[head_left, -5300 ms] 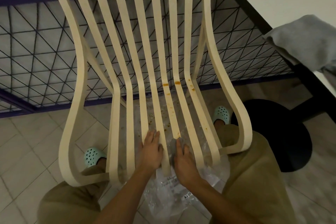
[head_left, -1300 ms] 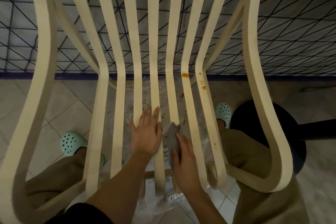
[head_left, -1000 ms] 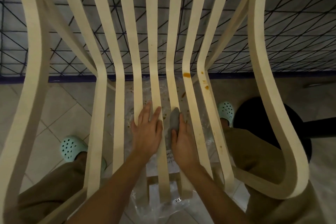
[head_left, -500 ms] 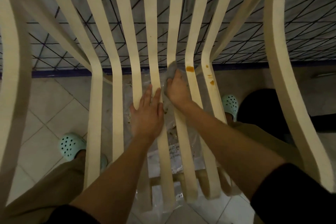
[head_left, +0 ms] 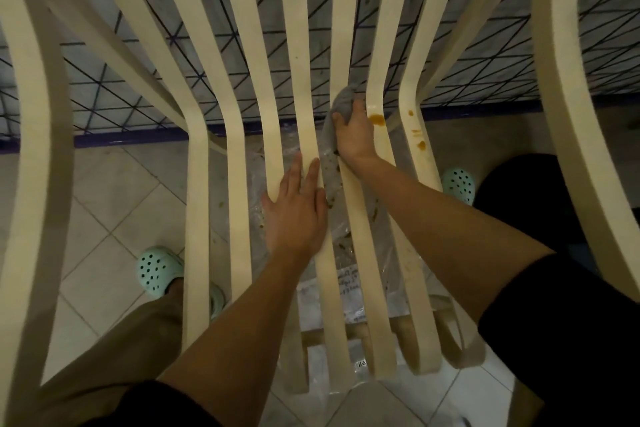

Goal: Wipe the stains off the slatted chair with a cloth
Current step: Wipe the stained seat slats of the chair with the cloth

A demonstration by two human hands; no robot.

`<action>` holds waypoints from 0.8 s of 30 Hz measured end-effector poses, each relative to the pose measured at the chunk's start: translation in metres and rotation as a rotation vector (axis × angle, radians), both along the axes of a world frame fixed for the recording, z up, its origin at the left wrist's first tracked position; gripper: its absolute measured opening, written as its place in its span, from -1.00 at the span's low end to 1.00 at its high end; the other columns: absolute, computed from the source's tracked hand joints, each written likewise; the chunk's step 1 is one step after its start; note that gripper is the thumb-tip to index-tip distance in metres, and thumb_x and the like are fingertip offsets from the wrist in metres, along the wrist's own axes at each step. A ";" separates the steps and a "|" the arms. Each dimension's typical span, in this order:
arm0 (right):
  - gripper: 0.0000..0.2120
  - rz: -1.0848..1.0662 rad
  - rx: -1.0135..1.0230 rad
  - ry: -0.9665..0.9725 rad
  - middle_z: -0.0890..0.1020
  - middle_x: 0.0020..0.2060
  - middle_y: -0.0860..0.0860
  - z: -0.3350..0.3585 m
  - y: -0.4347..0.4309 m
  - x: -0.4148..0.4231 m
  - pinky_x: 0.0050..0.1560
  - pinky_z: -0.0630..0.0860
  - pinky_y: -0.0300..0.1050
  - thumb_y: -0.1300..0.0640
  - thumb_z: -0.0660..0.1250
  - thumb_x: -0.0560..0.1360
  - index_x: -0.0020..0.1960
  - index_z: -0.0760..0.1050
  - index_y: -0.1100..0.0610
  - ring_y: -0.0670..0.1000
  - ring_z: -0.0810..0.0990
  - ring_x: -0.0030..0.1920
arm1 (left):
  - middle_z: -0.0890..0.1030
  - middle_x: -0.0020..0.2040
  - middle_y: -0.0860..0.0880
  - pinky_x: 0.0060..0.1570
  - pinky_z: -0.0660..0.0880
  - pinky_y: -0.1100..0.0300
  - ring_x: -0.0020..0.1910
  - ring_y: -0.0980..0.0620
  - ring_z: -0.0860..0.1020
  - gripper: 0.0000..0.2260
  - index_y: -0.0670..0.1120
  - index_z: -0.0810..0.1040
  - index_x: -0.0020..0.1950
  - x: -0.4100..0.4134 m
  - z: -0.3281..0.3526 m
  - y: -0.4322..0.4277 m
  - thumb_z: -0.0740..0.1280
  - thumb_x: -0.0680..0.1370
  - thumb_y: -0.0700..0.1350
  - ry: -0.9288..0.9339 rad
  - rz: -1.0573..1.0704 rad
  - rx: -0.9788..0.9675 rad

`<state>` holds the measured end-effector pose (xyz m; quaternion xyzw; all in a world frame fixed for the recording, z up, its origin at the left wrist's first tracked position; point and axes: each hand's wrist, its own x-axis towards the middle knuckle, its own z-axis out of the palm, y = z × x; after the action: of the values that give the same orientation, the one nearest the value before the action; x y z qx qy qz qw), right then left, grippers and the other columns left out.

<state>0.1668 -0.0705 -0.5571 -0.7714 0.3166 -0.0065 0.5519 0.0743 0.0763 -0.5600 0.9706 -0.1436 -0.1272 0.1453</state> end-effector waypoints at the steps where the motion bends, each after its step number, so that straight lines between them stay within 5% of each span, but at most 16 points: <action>1: -0.67 -0.008 0.018 -0.002 0.52 0.17 0.18 -0.001 0.001 -0.002 0.28 0.44 -0.05 0.20 0.18 0.63 0.37 0.31 0.25 0.15 0.52 0.19 | -0.06 0.61 0.06 0.45 0.02 -0.22 0.56 0.07 0.07 -0.53 0.13 -0.04 0.59 0.001 0.001 0.000 -0.09 0.67 0.09 0.000 -0.001 0.005; 3: -0.67 0.007 -0.018 0.022 0.54 0.21 0.20 -0.003 0.003 -0.013 0.26 0.46 0.03 0.14 0.19 0.63 0.36 0.33 0.22 0.18 0.53 0.20 | -0.05 0.61 0.06 0.44 0.04 -0.22 0.56 0.06 0.07 -0.53 0.13 -0.05 0.59 0.002 0.001 0.000 -0.10 0.67 0.09 0.009 -0.002 0.010; 8: -0.65 0.029 -0.045 -0.068 0.53 0.09 0.08 0.003 0.010 -0.052 0.02 0.31 -0.41 0.23 0.22 0.62 0.38 0.32 0.24 0.02 0.52 0.11 | -0.05 0.61 0.05 0.42 0.08 -0.22 0.55 0.05 0.08 -0.54 0.12 -0.05 0.59 0.003 0.004 0.000 -0.10 0.68 0.07 0.000 -0.011 0.033; 12: -0.54 0.044 -0.030 -0.058 0.52 0.28 0.15 0.007 0.019 -0.092 0.16 0.39 -0.26 0.17 0.23 0.62 0.49 0.22 0.16 0.10 0.51 0.24 | -0.02 0.61 0.04 0.39 0.13 -0.24 0.55 0.06 0.10 -0.54 0.10 -0.01 0.59 0.002 0.005 0.000 -0.08 0.68 0.07 -0.016 -0.013 0.040; 15: -0.56 0.036 -0.013 -0.059 0.48 0.32 0.14 0.012 0.028 -0.125 0.13 0.28 -0.43 0.19 0.23 0.62 0.47 0.25 0.19 0.08 0.47 0.31 | -0.02 0.61 0.04 0.39 0.13 -0.24 0.55 0.07 0.08 -0.53 0.09 -0.01 0.59 0.000 0.005 0.002 -0.10 0.67 0.08 -0.020 -0.033 0.053; 24: -0.60 0.030 0.023 0.007 0.51 0.29 0.08 0.027 0.051 -0.225 0.16 0.33 -0.33 0.15 0.19 0.64 0.46 0.26 0.16 0.03 0.49 0.27 | -0.34 0.56 -0.07 0.46 -0.26 -0.28 0.55 0.01 -0.29 -0.44 -0.05 -0.30 0.57 -0.040 0.006 0.004 -0.15 0.67 0.12 0.079 -0.122 0.176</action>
<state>-0.0579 -0.0196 -0.5300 -0.7697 0.3071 0.0082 0.5597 0.0344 0.0807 -0.5539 0.9633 -0.1846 -0.1862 0.0570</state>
